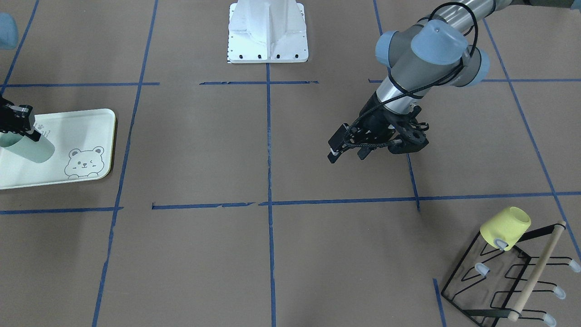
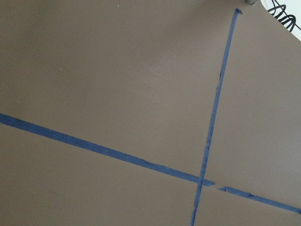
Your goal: Left arm grabs green cup and hands to right arm on tray
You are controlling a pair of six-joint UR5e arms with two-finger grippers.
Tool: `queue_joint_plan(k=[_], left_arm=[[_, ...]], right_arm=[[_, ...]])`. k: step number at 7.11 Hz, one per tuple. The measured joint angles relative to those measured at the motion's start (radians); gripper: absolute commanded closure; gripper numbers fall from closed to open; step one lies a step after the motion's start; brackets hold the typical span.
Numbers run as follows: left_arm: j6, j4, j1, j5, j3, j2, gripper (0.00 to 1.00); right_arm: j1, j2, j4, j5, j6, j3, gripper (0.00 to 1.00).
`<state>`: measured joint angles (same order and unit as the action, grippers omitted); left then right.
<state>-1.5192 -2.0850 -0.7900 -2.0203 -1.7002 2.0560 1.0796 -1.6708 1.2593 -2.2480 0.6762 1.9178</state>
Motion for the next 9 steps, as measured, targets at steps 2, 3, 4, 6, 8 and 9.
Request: queue_joint_plan(k=[2, 3, 4, 6, 8, 9], left_arm=[[0.046, 0.047, -0.015, 0.000, -0.032, -0.020, 0.00], [0.052, 0.051, -0.016, 0.001, -0.036, -0.023, 0.00], [0.053, 0.052, -0.016, 0.001, -0.042, -0.026, 0.00], [0.054, 0.052, -0.017, 0.002, -0.055, -0.032, 0.00], [0.054, 0.053, -0.017, 0.002, -0.061, -0.033, 0.00], [0.054, 0.053, -0.017, 0.002, -0.065, -0.033, 0.00]], right_arm=[[-0.044, -0.012, 0.160, 0.061, -0.155, 0.007, 1.00], [-0.059, -0.005, 0.178, 0.063, -0.172, -0.001, 1.00], [-0.078, 0.008, 0.185, 0.064, -0.175, -0.008, 1.00], [-0.111, 0.023, 0.186, 0.071, -0.176, -0.027, 0.99], [-0.126, 0.038, 0.182, 0.072, -0.175, -0.058, 0.98], [-0.129, 0.048, 0.185, 0.072, -0.175, -0.064, 0.70]])
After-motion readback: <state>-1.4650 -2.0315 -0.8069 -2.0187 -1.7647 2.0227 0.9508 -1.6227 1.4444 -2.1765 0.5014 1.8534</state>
